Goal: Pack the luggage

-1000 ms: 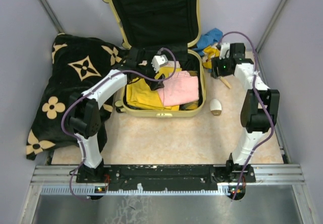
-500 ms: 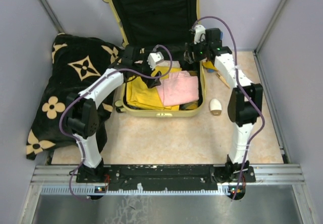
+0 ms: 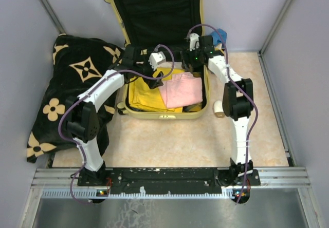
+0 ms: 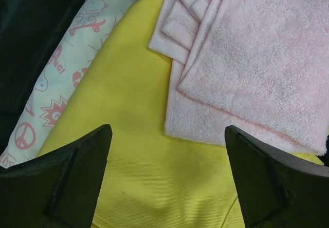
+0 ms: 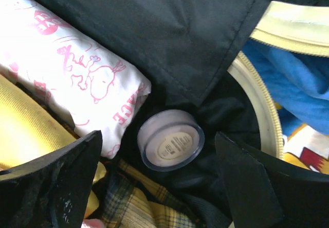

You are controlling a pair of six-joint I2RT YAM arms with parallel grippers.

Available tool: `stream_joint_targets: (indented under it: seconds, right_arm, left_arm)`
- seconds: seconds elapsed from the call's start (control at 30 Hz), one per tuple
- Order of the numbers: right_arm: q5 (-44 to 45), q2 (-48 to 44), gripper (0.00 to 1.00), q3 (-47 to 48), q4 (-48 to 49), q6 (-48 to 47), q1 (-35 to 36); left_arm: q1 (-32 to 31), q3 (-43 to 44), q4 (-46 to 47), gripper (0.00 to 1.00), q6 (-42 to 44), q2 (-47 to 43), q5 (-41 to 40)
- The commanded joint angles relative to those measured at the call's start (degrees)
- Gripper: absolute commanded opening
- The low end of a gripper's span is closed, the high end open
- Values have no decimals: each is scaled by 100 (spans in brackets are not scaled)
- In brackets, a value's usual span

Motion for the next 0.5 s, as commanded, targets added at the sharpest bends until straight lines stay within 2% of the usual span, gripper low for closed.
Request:
stream_joint_targets:
  seconds: [0.0, 0.2, 0.47]
  right_arm:
    - [158, -538, 93, 270, 47, -22, -13]
    - [-340, -1527, 94, -151, -299, 72, -359]
    - [-573, -3443, 93, -2366, -695, 47, -1208]
  left_arm:
    - [70, -49, -33, 97, 60, -223, 95]
    - [97, -61, 33, 97, 70, -222, 189]
    - [108, -251, 182, 97, 61, -315, 293]
